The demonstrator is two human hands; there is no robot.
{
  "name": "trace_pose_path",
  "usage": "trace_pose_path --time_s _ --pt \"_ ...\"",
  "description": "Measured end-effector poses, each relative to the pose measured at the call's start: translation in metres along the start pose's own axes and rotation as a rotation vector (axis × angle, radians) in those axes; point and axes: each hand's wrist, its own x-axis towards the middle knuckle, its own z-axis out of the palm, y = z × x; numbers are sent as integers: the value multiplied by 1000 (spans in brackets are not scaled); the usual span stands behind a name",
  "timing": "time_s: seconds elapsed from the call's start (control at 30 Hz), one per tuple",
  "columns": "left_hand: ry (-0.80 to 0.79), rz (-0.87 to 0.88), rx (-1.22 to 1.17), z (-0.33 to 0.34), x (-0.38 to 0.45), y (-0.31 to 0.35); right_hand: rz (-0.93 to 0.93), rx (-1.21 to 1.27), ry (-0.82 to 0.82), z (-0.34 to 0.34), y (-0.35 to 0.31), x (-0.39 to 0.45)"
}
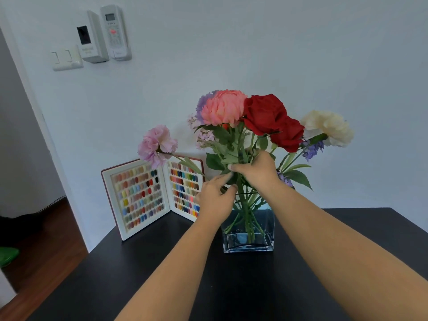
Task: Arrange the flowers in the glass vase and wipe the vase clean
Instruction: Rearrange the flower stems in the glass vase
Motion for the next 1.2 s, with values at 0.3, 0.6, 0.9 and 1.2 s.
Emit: trace_pose_path --time_s 0.3,0.6,0.9,1.2 --pt "-54 -160 -89 16 10 11 -2 133 210 -3 14 -18" --pt "-47 -50 269 11 7 12 -165 -151 228 -7 25 -24" --pt "348 -198 -328 -26 -14 -26 -167 -209 191 -4 25 -23" --pt "179 -24 -139 -2 15 -12 -229 -241 178 -6 22 -30"
